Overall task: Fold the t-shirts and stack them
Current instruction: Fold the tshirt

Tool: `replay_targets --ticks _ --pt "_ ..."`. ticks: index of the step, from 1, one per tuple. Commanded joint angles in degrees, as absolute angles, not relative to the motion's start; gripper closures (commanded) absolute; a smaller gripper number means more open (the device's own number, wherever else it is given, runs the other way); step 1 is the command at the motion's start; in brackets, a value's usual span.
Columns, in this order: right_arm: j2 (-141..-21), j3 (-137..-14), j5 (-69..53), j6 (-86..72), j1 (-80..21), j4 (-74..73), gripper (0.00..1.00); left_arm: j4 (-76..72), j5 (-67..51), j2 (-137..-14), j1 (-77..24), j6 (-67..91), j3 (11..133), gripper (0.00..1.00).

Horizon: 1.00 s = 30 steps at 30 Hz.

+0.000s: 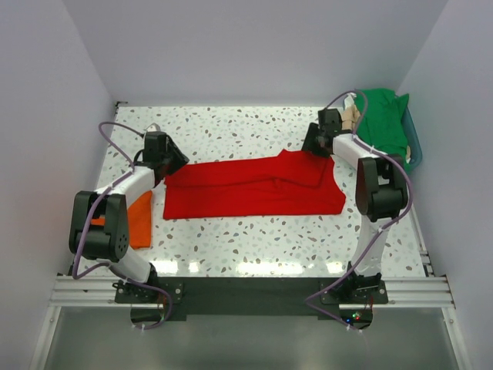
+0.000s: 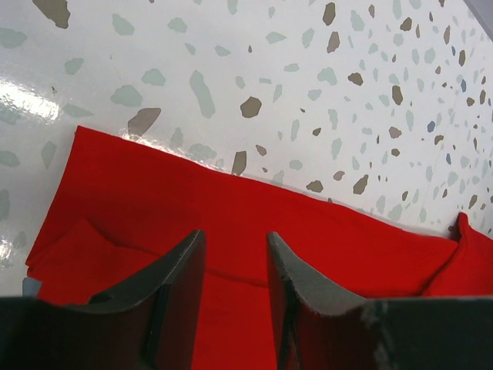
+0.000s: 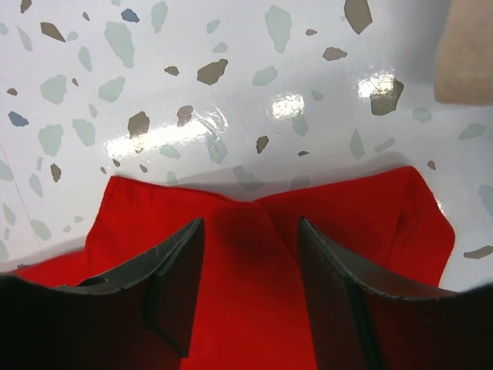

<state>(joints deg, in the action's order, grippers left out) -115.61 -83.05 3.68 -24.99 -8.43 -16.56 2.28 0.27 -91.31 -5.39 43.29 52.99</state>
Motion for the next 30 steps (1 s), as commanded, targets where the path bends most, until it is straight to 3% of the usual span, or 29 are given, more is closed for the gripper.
replay_targets --ticks 1,5,9,15,22,30 --pt "-116.6 -86.2 3.8 -24.2 -8.6 -16.3 0.46 1.1 0.3 -91.8 -5.4 42.3 53.1 0.58" --pt "-116.7 -85.0 1.9 -25.2 -8.5 -14.5 0.54 1.0 0.4 -91.8 -5.4 42.4 52.4 0.58" --pt "-116.0 -84.8 1.2 -25.9 -8.6 -14.4 0.78 1.7 1.8 -92.0 -5.4 43.2 52.0 0.58" --pt "-112.9 -83.0 0.1 -26.7 -8.5 -13.8 0.94 7.0 10.1 -90.4 -5.3 46.0 51.9 0.60" --pt "-109.3 -80.6 -1.1 -27.4 -8.5 -13.2 0.97 13.6 18.0 -89.1 -4.5 50.4 51.7 0.54" --pt "-107.6 -79.5 -2.1 -28.4 -8.5 -13.2 0.98 16.0 17.6 -94.7 -4.0 50.8 57.0 0.53"
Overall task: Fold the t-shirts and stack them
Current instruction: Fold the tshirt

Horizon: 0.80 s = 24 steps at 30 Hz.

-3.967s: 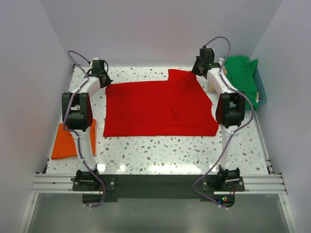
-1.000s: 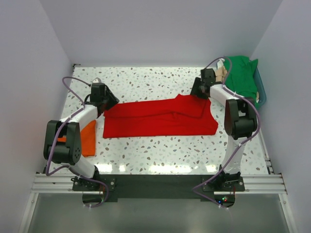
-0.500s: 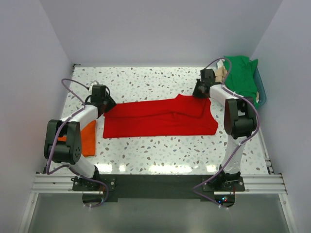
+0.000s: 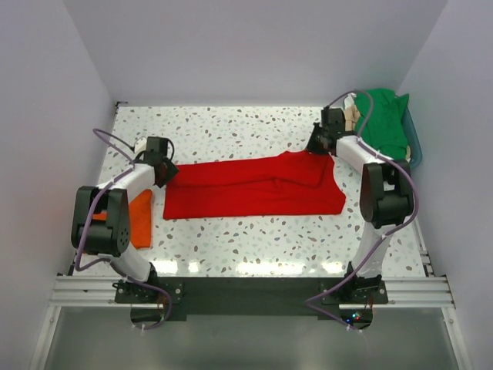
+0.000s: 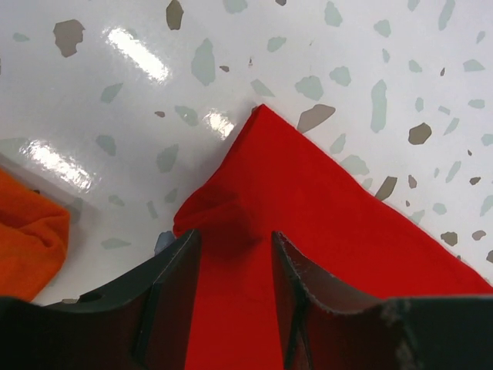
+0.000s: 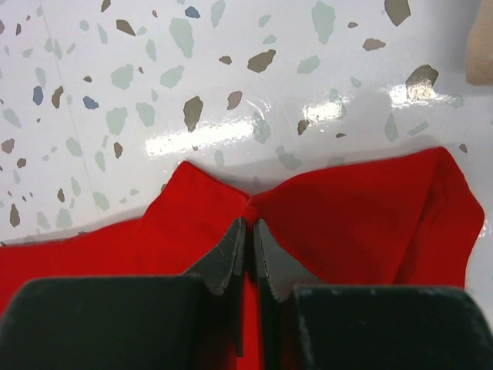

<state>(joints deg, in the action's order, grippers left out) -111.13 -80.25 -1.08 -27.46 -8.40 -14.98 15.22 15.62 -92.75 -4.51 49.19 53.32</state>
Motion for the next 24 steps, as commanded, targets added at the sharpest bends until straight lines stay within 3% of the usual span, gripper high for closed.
replay_targets --ticks 1,13,24 --pt "-107.2 -78.8 -2.3 -28.6 -8.5 -13.1 0.98 16.3 17.4 -95.3 -4.0 50.8 57.9 0.54" --pt "-102.0 -75.2 -2.9 -29.1 -8.5 -13.4 0.98 19.6 16.5 -100.5 -4.0 51.2 61.4 0.60" --pt "-96.2 -72.6 -2.9 -29.2 -8.5 -14.0 0.98 20.7 17.1 -96.6 -4.0 50.9 59.6 0.83"
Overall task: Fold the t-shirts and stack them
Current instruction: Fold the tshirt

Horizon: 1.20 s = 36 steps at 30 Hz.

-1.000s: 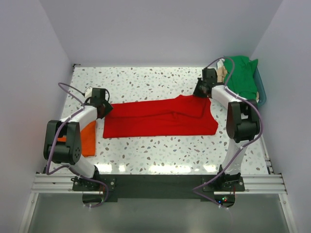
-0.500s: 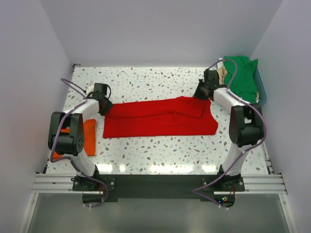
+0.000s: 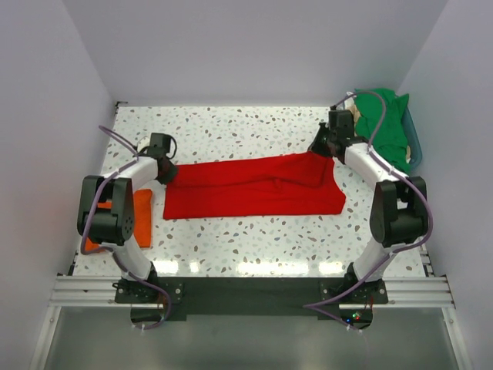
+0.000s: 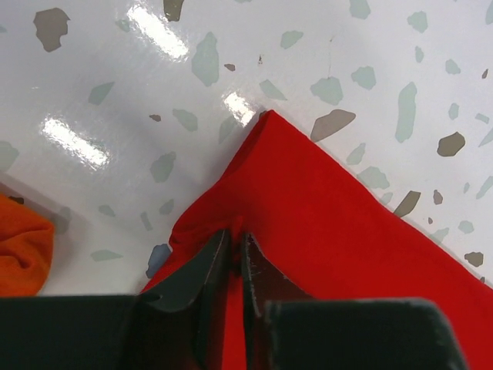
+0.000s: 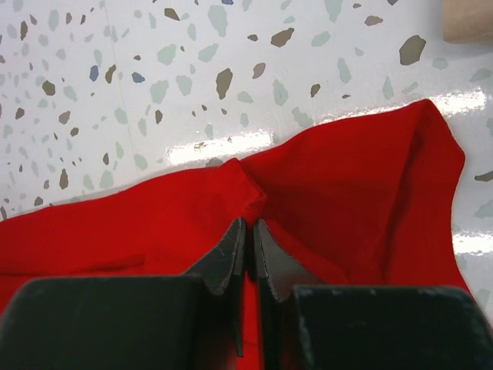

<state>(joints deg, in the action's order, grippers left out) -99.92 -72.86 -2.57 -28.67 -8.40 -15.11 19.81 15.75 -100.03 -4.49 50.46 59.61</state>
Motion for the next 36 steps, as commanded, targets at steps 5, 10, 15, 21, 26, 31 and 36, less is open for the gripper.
replay_targets --ticks 5,10,15,21,26,31,36 --pt "-95.3 -74.6 -3.0 -29.4 -8.4 -14.8 0.97 21.6 16.9 -95.1 -4.0 49.7 60.9 0.93" --pt "-96.5 -79.8 -2.7 -29.5 -8.3 -16.0 0.97 21.9 15.6 -95.5 -3.7 48.3 64.4 1.00" --pt "-98.9 -87.0 -2.5 -29.4 -8.1 -17.0 0.98 22.1 13.3 -99.0 -2.0 47.2 70.2 1.00" --pt "-104.3 -95.7 -3.3 -29.1 -8.1 -17.1 0.98 19.7 10.2 -104.1 -0.1 45.6 77.6 1.00" --pt "-108.4 -99.8 -4.2 -28.6 -8.1 -15.6 0.98 16.9 8.1 -109.8 0.0 43.9 83.0 1.00" --pt "-109.3 -100.5 -4.6 -28.0 -8.0 -14.3 0.98 15.2 7.5 -114.1 1.7 42.3 88.6 1.00" --pt "-107.9 -98.9 -4.3 -27.4 -8.0 -13.3 0.98 14.6 7.6 -117.0 2.0 40.8 92.4 1.00"
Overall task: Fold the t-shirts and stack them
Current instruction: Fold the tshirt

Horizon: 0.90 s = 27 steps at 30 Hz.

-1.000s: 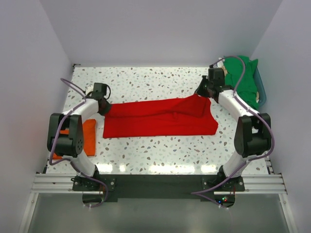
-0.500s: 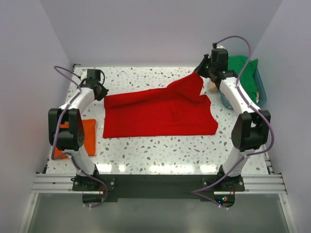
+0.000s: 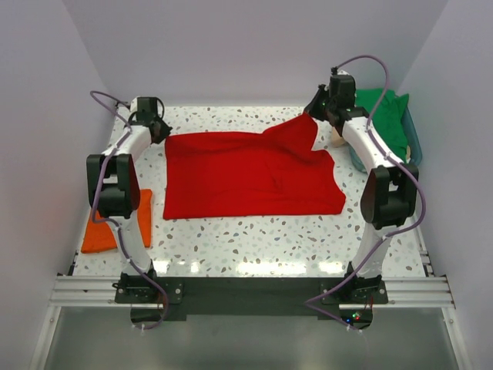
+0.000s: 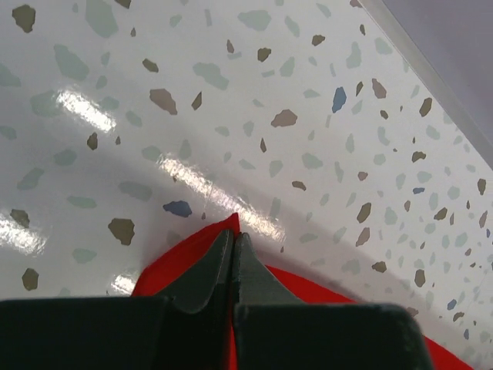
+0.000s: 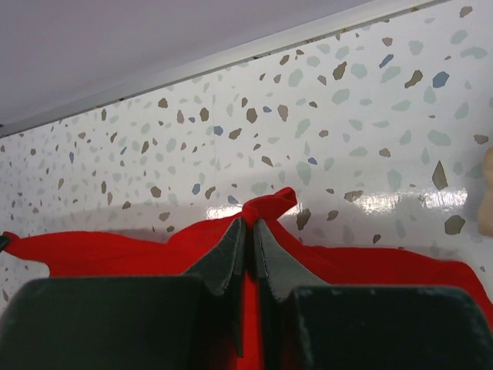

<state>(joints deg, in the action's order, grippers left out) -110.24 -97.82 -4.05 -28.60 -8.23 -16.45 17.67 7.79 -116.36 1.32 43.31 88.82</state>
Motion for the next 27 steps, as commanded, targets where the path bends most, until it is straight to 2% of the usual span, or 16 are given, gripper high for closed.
replay_targets --ticks 1,10,27 --pt "-107.7 -98.5 -4.4 -27.3 -8.0 -12.9 0.98 14.1 7.6 -117.2 2.1 40.6 92.5 1.00" --pt "-102.6 -92.7 -4.8 -27.3 -8.0 -11.4 0.98 11.9 5.5 -117.6 2.6 39.4 92.1 1.00" --pt "-86.5 -71.3 -6.9 -29.4 -8.2 -10.3 0.99 10.6 6.0 -107.7 2.6 42.4 76.0 1.00"
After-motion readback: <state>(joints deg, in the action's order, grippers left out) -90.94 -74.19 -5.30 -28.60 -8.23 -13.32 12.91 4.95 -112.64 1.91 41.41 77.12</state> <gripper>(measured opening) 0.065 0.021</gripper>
